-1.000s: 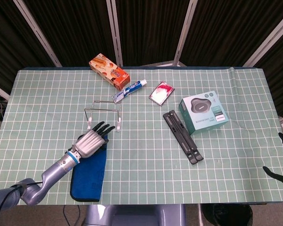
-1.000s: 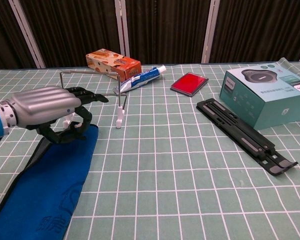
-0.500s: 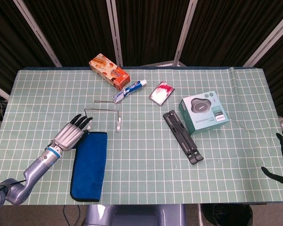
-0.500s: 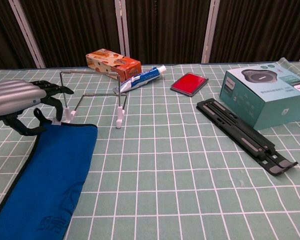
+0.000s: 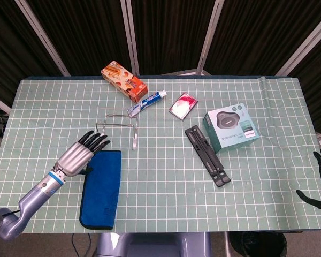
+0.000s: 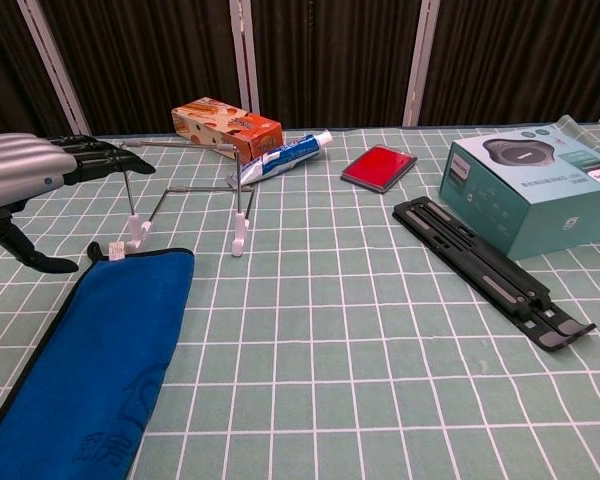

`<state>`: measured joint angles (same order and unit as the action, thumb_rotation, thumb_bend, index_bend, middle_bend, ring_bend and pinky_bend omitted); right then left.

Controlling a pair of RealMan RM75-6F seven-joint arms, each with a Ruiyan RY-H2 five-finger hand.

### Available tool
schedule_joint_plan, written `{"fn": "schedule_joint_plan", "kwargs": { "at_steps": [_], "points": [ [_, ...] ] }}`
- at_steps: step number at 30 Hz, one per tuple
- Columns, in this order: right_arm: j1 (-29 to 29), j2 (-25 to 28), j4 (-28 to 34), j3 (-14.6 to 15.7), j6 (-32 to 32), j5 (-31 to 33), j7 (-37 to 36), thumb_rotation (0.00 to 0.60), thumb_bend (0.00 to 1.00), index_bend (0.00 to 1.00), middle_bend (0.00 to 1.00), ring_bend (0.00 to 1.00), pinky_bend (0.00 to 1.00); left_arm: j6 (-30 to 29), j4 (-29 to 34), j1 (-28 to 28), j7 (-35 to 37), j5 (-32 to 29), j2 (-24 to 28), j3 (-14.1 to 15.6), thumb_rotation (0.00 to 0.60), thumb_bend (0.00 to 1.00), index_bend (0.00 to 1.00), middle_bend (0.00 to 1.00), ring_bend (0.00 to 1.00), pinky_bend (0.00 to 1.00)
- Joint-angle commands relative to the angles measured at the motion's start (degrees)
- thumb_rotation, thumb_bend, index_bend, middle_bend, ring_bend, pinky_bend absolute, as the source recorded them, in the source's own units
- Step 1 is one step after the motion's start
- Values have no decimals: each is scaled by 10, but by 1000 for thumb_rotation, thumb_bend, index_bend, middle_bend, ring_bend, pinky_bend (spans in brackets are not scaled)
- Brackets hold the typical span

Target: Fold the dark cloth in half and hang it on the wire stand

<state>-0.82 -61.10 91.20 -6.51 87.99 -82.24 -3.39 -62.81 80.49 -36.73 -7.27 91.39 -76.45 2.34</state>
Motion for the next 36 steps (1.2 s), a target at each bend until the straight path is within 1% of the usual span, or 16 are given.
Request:
{"fn": "schedule_joint_plan", "kwargs": {
  "at_steps": [1, 2, 3, 4, 5, 7, 8, 12, 15, 18, 21, 31, 36],
  "points": [
    [0, 0, 0, 0, 1, -1, 0, 600, 0, 0, 0, 0, 0, 7, 19, -3, -35, -11, -2, -11, 600, 210, 44, 666, 626, 529],
    [0, 0, 0, 1, 1, -1, 0, 600, 0, 0, 0, 0, 0, 17, 23, -6, -47, -21, -5, -15, 600, 210, 63, 759, 721, 737],
    [1, 0, 0, 1, 1, -2, 0, 600, 0, 0, 0, 0, 0, 27, 26, -9, -58, -32, -9, -20, 600, 210, 92, 828, 794, 886],
    [1, 1, 1, 1, 2, -2, -1, 600, 0, 0, 0, 0, 0, 39, 27, -13, -71, -46, -15, -26, 600, 210, 126, 880, 847, 970],
    [1, 1, 0, 1, 2, -2, -1, 600, 0, 0, 0, 0, 0, 51, 28, -17, -83, -61, -21, -33, 600, 209, 151, 907, 875, 993],
    [1, 1, 0, 0, 2, -1, -1, 600, 0, 0, 0, 0, 0, 68, 23, -25, -104, -88, -36, -46, 600, 214, 218, 959, 923, 1000],
    [1, 0, -1, 0, 1, 0, -1, 600, 0, 0, 0, 0, 0, 80, 16, -31, -114, -105, -48, -54, 600, 225, 229, 967, 930, 1000],
    [-1, 0, -3, -1, -4, 5, -1, 600, 0, 0, 0, 0, 0, 117, -10, -47, -126, -150, -75, -71, 600, 350, 276, 977, 937, 1000],
    [-3, -2, -6, -2, -9, 9, -1, 600, 0, 0, 0, 0, 0, 147, -31, -60, -131, -178, -93, -79, 600, 369, 306, 977, 937, 1000],
    [-5, -3, -11, -3, -16, 15, -3, 600, 0, 0, 0, 0, 0, 171, -54, -71, -134, -200, -113, -82, 600, 386, 307, 977, 937, 1000],
    [-7, -4, -13, -4, -20, 19, -1, 600, 0, 0, 0, 0, 0, 178, -71, -78, -135, -210, -127, -85, 600, 405, 308, 976, 937, 1000],
    [-11, -9, -15, -5, -29, 26, 7, 600, 0, 0, 0, 0, 0, 195, -127, -92, -109, -231, -160, -96, 600, 406, 310, 969, 936, 1000],
    [-11, -9, -17, -5, -32, 28, 6, 600, 0, 0, 0, 0, 0, 209, -144, -96, -98, -240, -171, -94, 600, 410, 312, 969, 936, 1000]
  ]
}}
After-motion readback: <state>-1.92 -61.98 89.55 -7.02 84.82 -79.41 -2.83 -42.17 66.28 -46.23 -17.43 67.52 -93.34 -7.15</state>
